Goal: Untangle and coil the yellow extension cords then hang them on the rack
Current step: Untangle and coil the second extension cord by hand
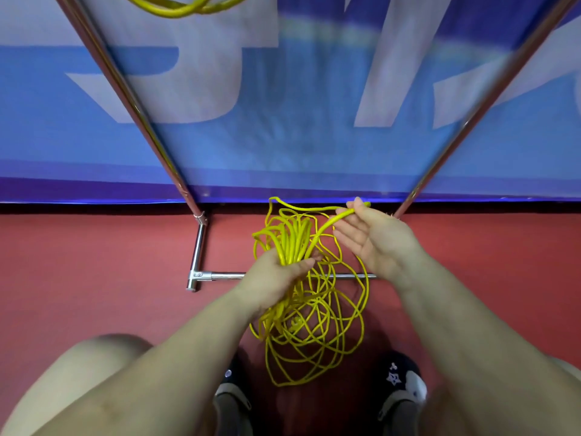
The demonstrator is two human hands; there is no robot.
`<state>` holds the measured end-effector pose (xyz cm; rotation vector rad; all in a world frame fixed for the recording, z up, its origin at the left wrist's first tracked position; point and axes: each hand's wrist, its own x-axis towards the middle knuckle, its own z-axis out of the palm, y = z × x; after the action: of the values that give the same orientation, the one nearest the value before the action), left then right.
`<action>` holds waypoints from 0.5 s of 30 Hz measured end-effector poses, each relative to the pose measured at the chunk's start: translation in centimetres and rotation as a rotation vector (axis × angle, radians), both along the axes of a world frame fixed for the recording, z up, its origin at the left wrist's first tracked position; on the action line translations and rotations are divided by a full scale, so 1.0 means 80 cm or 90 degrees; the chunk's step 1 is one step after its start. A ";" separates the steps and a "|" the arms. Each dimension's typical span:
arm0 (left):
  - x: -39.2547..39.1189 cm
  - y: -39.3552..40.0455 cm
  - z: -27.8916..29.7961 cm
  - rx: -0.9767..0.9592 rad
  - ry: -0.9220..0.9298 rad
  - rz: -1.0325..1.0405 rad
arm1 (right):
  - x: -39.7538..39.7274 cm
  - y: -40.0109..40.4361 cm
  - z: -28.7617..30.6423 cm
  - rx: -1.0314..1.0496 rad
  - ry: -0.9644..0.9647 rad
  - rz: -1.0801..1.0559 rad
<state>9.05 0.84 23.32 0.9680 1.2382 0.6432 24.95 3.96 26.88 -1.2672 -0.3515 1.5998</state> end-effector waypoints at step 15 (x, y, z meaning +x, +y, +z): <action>-0.002 0.032 0.024 -0.157 -0.317 0.291 | -0.010 -0.030 -0.051 0.240 -0.533 0.561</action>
<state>8.91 3.39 25.27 0.2832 1.0561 0.9922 24.14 1.55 22.78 -1.5122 -1.8452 1.4556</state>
